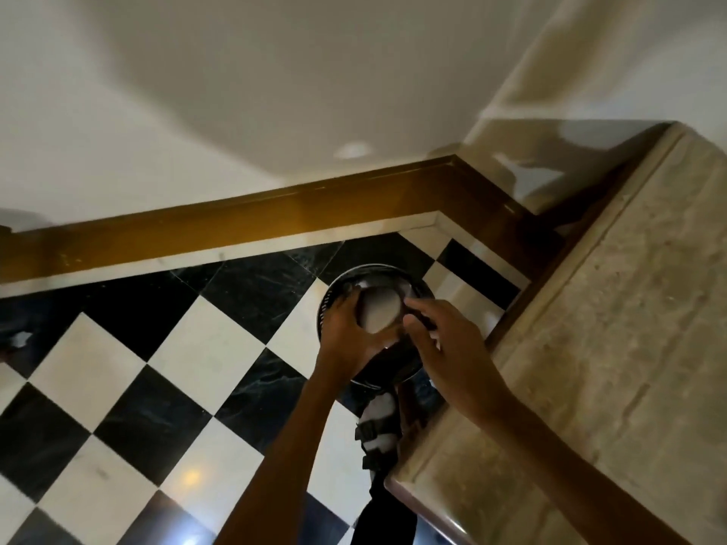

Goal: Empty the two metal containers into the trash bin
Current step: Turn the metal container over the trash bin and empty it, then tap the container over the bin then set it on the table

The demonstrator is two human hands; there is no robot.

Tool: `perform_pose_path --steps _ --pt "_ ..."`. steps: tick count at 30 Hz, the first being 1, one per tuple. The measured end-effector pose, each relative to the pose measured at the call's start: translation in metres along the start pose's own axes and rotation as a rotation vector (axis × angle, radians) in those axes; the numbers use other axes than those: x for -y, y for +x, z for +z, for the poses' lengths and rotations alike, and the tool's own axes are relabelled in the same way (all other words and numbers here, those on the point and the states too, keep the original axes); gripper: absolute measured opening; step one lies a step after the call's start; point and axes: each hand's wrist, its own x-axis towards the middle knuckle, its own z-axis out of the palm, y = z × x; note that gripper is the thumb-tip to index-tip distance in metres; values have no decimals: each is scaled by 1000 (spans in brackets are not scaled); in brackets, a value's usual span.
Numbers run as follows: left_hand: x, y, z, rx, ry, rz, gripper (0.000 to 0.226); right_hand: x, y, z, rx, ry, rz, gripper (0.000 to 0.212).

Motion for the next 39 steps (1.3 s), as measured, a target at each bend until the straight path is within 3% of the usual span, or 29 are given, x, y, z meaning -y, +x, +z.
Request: perform_pose_path --steps 2,4,8,10,12,13,17,20,24,27,31,34,37,39 --pt "11 -5 1 15 190 181 114 2 2 4 66 -62 -32 47" --pt "14 -11 1 -7 234 285 117 3 0 9 76 -181 -91 57" --pt "8 -25 -8 -82 156 394 119 3 -12 13 -115 -447 -413 74" --pt "5 -27 -15 -106 163 460 121 -2 -13 11 74 -681 -533 83" --pt "2 -28 -21 -83 259 516 122 -9 -15 12 335 -873 -532 95" --pt "3 -29 -22 -67 290 539 121 -10 -16 13 346 -891 -520 98" --pt "3 -33 -25 -103 263 548 116 -8 -18 11 142 -751 -526 93" --pt "-2 -35 -23 -87 314 534 119 -17 -20 11 289 -868 -556 100" --pt "-4 -39 -23 -71 283 531 116 -20 -21 11 152 -791 -576 95" --pt "-3 -42 -19 -24 338 504 115 -26 -18 12 296 -861 -586 98" --pt "0 -45 -20 -51 270 483 111 -20 -13 10 144 -737 -587 92" --pt "-2 -47 -18 -39 317 468 116 -30 -14 9 302 -825 -574 97" --pt "-8 -47 -23 -77 305 463 113 -26 -17 9 169 -707 -565 93" --pt "-9 -47 -22 -85 321 486 114 -28 -20 7 237 -753 -599 92"
